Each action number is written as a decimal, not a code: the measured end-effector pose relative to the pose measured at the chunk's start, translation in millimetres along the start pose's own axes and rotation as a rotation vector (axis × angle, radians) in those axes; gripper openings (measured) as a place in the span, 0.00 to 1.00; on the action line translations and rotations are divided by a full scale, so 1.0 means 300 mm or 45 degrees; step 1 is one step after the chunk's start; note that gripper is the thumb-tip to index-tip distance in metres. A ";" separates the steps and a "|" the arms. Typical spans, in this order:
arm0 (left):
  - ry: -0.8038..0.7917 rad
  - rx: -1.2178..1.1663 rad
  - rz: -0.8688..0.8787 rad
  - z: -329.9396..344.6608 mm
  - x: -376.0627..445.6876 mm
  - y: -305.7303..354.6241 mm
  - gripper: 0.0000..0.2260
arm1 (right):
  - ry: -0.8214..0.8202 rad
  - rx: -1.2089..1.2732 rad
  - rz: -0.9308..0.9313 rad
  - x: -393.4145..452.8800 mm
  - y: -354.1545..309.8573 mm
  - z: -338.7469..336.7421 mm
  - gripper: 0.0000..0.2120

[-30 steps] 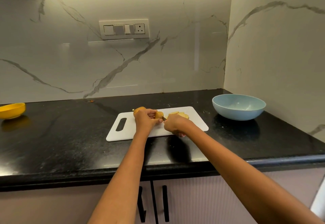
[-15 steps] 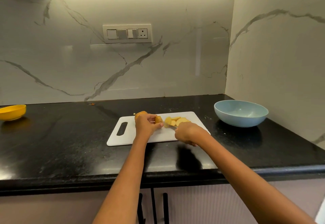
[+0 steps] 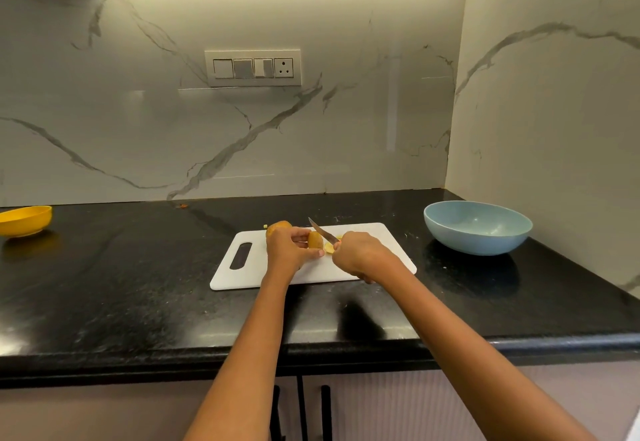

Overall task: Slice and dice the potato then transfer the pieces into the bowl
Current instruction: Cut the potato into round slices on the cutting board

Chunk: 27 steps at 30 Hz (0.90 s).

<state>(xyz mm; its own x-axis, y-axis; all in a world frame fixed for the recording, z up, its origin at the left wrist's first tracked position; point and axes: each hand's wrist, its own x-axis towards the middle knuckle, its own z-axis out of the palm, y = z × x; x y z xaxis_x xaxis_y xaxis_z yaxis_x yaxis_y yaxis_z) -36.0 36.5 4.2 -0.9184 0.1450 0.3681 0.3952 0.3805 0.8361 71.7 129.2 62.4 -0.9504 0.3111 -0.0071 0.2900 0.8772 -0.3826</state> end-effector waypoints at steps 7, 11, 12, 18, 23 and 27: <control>-0.004 -0.001 -0.007 -0.001 0.000 0.004 0.18 | -0.061 0.053 0.016 0.004 -0.025 -0.009 0.08; -0.007 0.016 0.022 -0.005 -0.002 0.002 0.17 | -0.112 0.076 0.028 0.017 -0.041 -0.012 0.11; -0.003 0.014 0.025 -0.006 -0.003 0.002 0.17 | -0.100 0.050 0.016 0.019 -0.043 -0.007 0.11; -0.022 -0.028 0.012 -0.004 -0.012 0.012 0.19 | -0.064 -0.019 -0.009 0.006 -0.021 0.014 0.14; -0.014 -0.020 0.010 -0.007 -0.013 0.009 0.18 | -0.105 -0.031 -0.033 0.007 -0.036 0.005 0.10; 0.016 -0.017 0.029 -0.006 -0.014 0.008 0.18 | -0.143 -0.033 -0.021 0.009 -0.042 0.001 0.11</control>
<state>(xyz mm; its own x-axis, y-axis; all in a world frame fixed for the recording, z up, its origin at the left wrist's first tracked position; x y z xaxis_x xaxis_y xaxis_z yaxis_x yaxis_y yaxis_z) -31.2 35.2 5.3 -0.9088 0.1421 0.3923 0.4165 0.3649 0.8327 65.5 118.8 66.8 -0.9612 0.2552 -0.1051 0.2760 0.8914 -0.3596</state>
